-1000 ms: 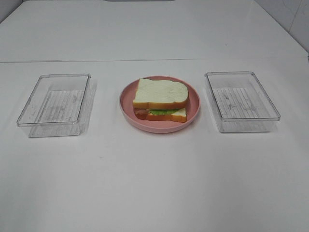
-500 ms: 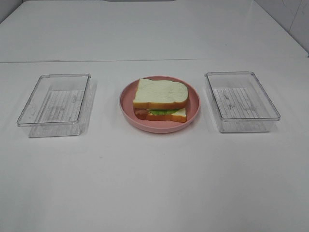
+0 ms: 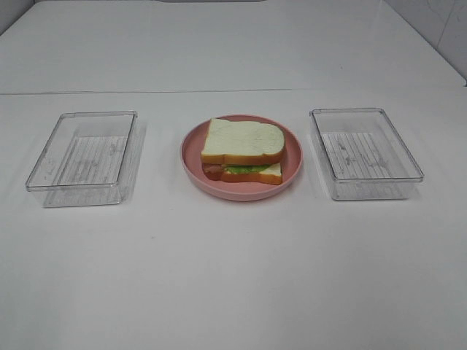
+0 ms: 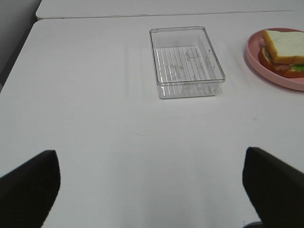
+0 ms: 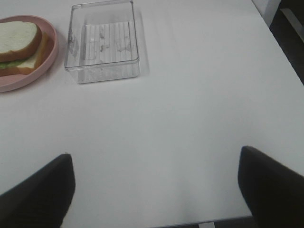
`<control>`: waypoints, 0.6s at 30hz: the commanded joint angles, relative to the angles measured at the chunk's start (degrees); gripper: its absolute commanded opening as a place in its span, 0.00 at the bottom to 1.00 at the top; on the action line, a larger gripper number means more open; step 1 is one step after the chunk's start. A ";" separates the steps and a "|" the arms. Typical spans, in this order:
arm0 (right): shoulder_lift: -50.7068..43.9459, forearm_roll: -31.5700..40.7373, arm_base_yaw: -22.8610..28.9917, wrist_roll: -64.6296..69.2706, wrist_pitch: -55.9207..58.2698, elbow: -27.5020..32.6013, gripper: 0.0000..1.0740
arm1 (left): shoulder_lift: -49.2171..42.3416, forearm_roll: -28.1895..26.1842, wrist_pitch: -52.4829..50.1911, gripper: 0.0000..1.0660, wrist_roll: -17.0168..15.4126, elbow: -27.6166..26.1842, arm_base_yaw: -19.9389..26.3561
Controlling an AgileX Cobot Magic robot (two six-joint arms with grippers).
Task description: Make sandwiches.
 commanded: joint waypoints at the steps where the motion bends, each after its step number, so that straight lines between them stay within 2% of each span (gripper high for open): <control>1: -1.78 0.00 1.15 -1.66 0.11 0.11 0.79 | -1.09 -0.74 -0.92 0.92 -0.11 0.11 0.11; 7: -7.85 0.00 1.32 -2.46 -0.57 0.63 0.79 | -1.09 -0.92 -0.92 0.92 -0.11 0.11 0.11; 18: -7.68 -0.69 1.83 -4.07 -0.63 0.63 0.79 | -1.09 -1.09 -0.92 0.92 -0.11 0.11 0.11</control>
